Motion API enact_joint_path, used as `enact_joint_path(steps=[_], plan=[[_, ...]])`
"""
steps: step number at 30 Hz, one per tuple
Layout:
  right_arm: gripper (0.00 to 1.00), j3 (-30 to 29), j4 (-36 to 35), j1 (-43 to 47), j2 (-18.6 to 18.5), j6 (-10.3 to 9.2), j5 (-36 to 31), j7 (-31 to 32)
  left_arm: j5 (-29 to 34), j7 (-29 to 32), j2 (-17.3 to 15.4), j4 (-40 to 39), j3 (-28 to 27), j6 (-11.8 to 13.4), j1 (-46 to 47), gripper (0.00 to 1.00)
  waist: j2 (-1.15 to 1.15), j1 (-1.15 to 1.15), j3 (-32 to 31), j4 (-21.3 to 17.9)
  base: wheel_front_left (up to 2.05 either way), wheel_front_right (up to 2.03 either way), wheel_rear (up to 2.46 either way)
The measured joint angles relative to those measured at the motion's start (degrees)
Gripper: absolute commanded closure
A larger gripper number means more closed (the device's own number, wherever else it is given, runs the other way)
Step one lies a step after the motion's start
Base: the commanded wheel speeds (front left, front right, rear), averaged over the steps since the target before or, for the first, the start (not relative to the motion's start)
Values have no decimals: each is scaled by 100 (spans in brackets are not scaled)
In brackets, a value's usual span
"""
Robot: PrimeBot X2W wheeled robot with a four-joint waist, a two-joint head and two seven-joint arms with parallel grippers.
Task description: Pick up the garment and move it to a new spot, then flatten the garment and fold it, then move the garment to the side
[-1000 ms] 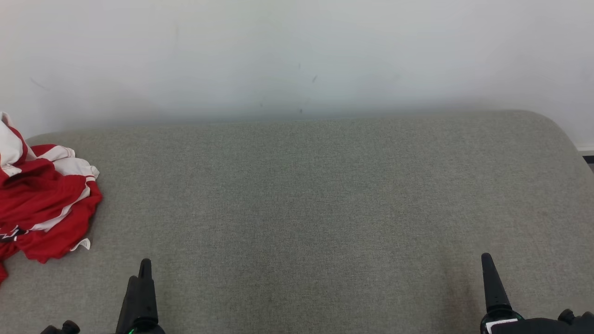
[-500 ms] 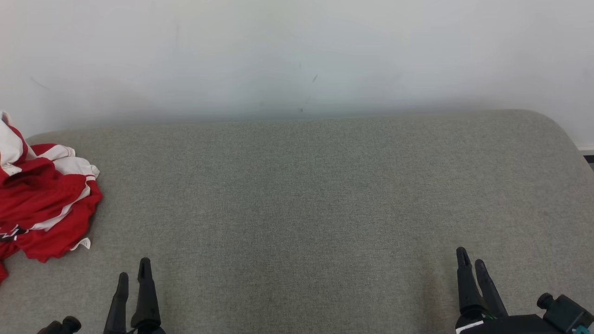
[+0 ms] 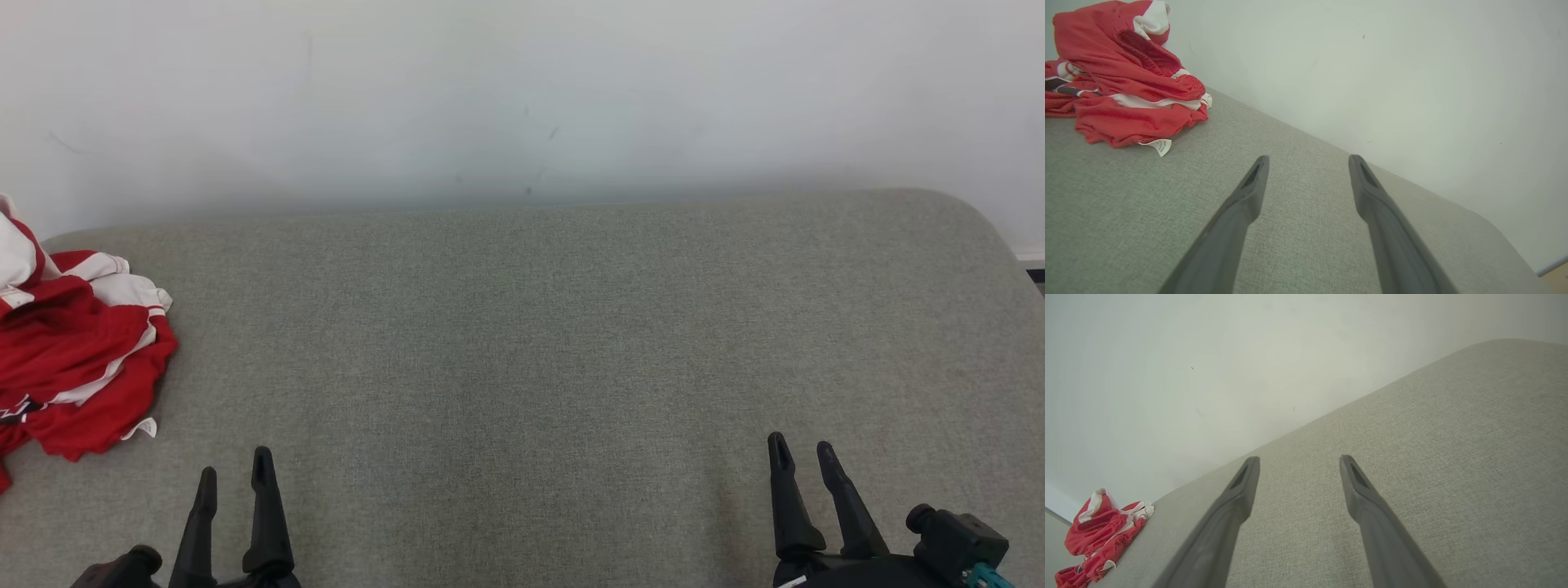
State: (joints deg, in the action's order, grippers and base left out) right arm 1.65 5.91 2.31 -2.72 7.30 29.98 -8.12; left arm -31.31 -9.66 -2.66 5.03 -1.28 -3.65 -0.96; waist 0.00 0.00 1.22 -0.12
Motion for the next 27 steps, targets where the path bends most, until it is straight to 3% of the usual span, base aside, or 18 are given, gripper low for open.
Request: enact_joint_path(steps=[12, 27], plan=[[0, 48, 0, 5, -3, 2, -875, -177, 768, -144, 0, -119, -98, 163, -26, 0, 0, 0, 11, -2, 0, 0, 0], [0, 63, 2, 17, -7, 8, -1522, -378, 1526, -290, -2, -127, -182, 164, -122, 0, 0, 0, 6, 16, 0, 0, 0]])
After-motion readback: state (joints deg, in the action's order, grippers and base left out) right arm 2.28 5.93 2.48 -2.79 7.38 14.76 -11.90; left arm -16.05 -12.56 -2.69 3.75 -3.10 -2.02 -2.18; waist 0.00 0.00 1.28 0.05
